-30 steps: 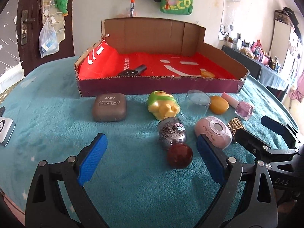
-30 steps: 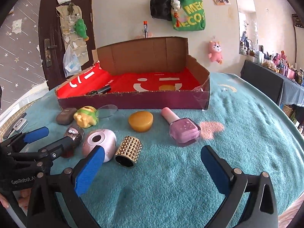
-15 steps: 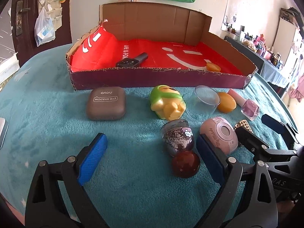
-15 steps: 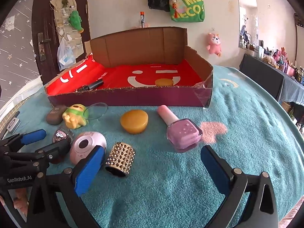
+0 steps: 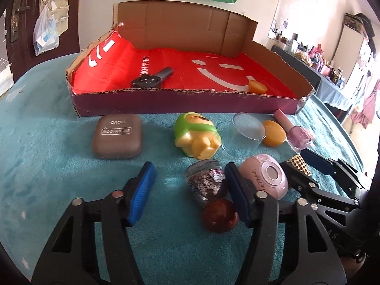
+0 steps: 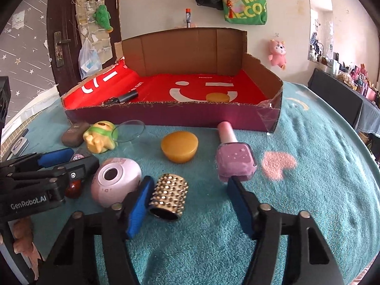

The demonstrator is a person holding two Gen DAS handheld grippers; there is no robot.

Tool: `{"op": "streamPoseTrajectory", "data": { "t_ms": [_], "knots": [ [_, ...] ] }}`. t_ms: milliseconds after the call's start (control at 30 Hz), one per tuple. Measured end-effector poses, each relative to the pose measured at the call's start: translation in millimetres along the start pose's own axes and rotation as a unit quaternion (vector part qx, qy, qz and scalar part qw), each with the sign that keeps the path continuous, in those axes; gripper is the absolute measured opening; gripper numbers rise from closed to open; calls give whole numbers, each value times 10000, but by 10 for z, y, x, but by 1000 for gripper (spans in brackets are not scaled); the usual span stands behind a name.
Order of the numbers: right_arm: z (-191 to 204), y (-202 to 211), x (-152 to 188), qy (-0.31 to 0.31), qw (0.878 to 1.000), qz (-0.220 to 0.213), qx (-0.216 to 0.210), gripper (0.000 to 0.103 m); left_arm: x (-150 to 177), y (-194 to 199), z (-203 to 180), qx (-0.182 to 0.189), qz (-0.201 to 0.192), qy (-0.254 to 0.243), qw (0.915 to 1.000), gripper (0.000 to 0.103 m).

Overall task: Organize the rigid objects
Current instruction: 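Move the left tool to the glitter jar while the right tool grasps the gold studded cylinder, then grasp and lift the glitter jar with the left tool while the right tool holds the cylinder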

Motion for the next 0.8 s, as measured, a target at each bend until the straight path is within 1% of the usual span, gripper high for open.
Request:
{"op": "streamPoseTrajectory", "data": {
  "t_ms": [33,67,100,167,333,533,800],
  "knots": [
    [9,1,1,13,10000,0,-12,59,-3,0,-15,36,-3,3,10000,51],
    [19,2,3,31,10000,0,-28,56,-4,4,-37,111,-9,16,9999,42],
    [40,4,6,34,9999,5,-95,43,-3,10,-71,210,-3,22,9998,34],
    [62,3,13,26,9999,22,-135,28,1,24,-103,216,-11,-36,9998,34],
    [93,58,-6,-98,9994,-36,-326,27,-3,55,-102,263,-31,32,9996,34],
    [109,137,-90,-45,9993,-175,-333,27,-29,129,-101,307,-106,50,9995,33],
    [110,155,-90,-76,9992,-151,-350,27,-42,163,-92,323,-147,68,9993,33]
  ]
}}
Point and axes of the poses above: each gripper's, at about its wrist camera, not at the fingertips, and y roughly against the way its jaws point, z to its left, x to its underside, the point moved 10 cm from there along -y, roughly the way its jaws point, and after that the axes turned 9 degrees about -z, right-handed, at the moved point
